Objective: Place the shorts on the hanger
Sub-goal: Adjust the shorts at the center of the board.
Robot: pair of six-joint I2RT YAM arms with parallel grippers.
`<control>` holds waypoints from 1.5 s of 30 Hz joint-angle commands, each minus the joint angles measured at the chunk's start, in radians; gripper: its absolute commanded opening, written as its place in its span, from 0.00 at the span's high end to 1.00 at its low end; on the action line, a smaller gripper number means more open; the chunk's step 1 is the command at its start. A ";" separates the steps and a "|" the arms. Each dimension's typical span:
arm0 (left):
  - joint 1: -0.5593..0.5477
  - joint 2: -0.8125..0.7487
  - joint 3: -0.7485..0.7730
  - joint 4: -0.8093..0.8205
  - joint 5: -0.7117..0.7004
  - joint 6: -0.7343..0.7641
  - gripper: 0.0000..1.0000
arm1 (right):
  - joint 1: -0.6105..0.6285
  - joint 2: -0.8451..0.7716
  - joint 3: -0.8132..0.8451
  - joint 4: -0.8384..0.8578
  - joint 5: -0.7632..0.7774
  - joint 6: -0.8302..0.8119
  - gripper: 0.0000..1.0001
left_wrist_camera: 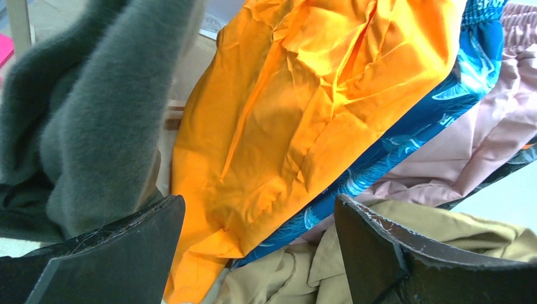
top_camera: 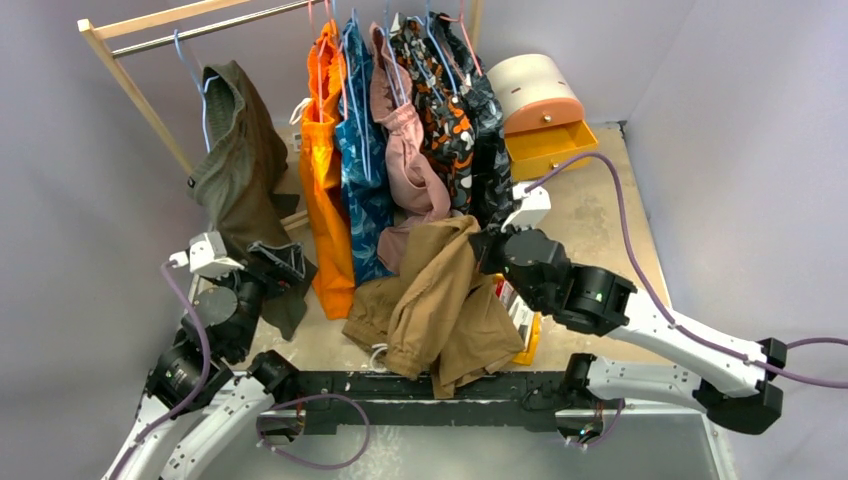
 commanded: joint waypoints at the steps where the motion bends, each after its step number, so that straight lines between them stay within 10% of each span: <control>1: -0.003 0.057 0.003 0.026 0.001 -0.007 0.14 | -0.007 -0.001 -0.062 -0.162 0.062 0.147 1.00; 15: -0.003 0.120 -0.003 0.051 0.073 0.020 0.14 | -0.032 -0.031 -0.116 -0.225 0.067 0.157 1.00; 31: -0.003 0.200 -0.004 0.077 0.160 0.053 0.14 | -0.386 -0.075 -0.270 -0.078 -0.303 0.106 1.00; 45: -0.003 0.176 -0.010 0.094 0.202 0.067 0.14 | -0.406 -0.156 -0.121 -0.150 -0.379 -0.079 0.28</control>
